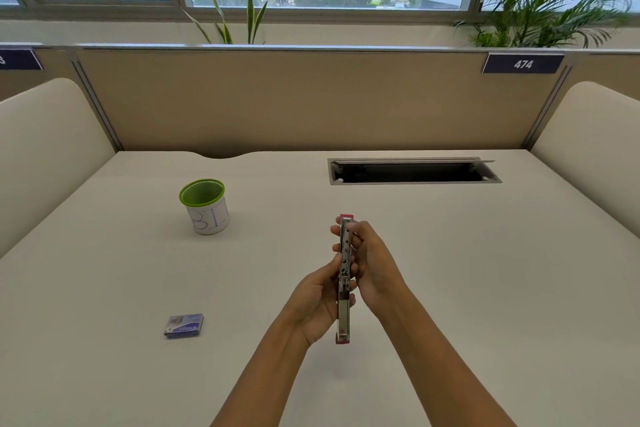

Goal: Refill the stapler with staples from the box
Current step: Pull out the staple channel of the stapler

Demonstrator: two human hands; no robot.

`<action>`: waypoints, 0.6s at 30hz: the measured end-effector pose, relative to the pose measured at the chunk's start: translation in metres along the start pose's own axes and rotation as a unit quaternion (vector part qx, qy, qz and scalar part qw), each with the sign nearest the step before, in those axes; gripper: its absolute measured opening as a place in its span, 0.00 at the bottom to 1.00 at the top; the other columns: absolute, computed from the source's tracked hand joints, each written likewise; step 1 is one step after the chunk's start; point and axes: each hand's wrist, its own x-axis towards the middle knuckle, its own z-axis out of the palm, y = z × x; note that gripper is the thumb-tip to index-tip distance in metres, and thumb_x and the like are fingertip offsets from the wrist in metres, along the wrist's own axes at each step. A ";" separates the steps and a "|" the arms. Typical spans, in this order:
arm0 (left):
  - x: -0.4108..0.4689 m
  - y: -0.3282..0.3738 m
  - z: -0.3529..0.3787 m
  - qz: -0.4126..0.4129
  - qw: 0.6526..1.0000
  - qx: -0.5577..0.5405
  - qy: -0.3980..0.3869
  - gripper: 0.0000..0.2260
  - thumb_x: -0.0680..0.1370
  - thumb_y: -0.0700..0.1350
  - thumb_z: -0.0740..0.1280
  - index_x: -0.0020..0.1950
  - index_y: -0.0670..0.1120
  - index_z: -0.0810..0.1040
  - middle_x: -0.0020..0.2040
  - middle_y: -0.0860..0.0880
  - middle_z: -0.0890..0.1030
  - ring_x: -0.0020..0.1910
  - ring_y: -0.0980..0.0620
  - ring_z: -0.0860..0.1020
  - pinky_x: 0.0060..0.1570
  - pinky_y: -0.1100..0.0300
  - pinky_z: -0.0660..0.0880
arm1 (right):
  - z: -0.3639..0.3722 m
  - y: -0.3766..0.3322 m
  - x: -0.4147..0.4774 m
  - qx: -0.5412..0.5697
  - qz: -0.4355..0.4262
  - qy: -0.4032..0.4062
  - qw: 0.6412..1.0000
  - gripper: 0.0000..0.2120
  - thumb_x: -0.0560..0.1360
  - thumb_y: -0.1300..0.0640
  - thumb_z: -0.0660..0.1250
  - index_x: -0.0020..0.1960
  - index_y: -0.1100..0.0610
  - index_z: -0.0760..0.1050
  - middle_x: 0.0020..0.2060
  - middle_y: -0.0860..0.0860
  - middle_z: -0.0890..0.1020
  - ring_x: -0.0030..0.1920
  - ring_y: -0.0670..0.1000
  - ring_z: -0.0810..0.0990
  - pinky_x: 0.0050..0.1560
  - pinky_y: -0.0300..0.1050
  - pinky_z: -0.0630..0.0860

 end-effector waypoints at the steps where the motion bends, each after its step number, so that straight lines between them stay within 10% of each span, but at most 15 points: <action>1: 0.000 -0.001 0.000 0.000 1.000 -0.004 0.000 0.13 0.77 0.49 0.61 0.49 0.44 0.82 0.39 0.47 0.80 0.34 0.53 0.74 0.37 0.58 0.71 | -0.001 -0.001 0.000 0.008 0.004 -0.010 1.000 0.10 0.76 0.52 0.59 0.48 0.49 0.80 0.43 0.44 0.85 0.41 0.45 0.78 0.34 0.36 0.73; 18: 0.003 0.002 0.005 0.016 1.000 -0.019 0.007 0.14 0.74 0.51 0.64 0.53 0.43 0.80 0.43 0.45 0.79 0.42 0.49 0.74 0.46 0.53 0.70 | 0.006 -0.002 -0.002 -0.027 -0.021 0.008 0.999 0.11 0.76 0.47 0.60 0.48 0.47 0.81 0.47 0.43 0.86 0.45 0.46 0.79 0.42 0.40 0.73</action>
